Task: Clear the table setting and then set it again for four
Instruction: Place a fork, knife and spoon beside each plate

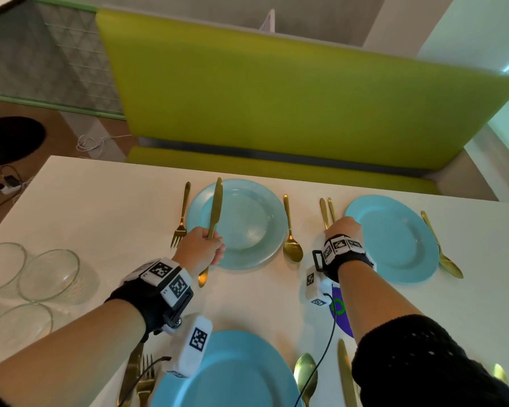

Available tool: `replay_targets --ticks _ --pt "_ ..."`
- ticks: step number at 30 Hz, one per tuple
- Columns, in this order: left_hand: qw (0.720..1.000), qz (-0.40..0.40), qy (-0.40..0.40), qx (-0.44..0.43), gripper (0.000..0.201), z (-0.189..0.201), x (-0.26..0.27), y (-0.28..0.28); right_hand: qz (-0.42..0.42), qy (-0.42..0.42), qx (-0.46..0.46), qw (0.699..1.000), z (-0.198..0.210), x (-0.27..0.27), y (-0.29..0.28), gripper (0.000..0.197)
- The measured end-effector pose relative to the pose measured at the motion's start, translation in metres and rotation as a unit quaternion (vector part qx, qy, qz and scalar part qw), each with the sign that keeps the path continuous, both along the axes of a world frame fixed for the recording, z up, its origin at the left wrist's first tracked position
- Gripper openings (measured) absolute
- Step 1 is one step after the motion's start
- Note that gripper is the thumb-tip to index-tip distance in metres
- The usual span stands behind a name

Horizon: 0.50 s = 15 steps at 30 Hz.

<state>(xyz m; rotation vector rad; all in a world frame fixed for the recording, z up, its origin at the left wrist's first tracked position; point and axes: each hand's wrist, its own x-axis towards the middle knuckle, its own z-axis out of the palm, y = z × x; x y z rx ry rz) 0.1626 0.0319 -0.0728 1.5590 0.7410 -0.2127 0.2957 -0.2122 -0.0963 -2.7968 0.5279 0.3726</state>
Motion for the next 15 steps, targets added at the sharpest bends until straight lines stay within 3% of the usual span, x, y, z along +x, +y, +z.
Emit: replay_targets --ticks 2,4,7,15 --pt "1.000 0.000 0.004 0.002 0.018 0.002 -0.002 -0.001 0.006 -0.001 -0.022 1.000 0.011 -0.002 0.005 0.020" --pt "1.000 -0.011 0.007 0.009 0.019 0.004 -0.005 -0.004 0.036 0.003 -0.033 0.999 0.029 -0.007 0.014 0.029" --pt "0.999 -0.036 0.009 0.030 0.021 0.012 -0.011 -0.007 0.124 -0.010 -0.035 0.992 0.055 -0.023 0.030 0.035" --pt "0.985 -0.157 0.016 0.073 0.024 0.030 -0.036 0.001 0.312 -0.017 0.065 0.948 0.099 -0.118 0.094 0.024"
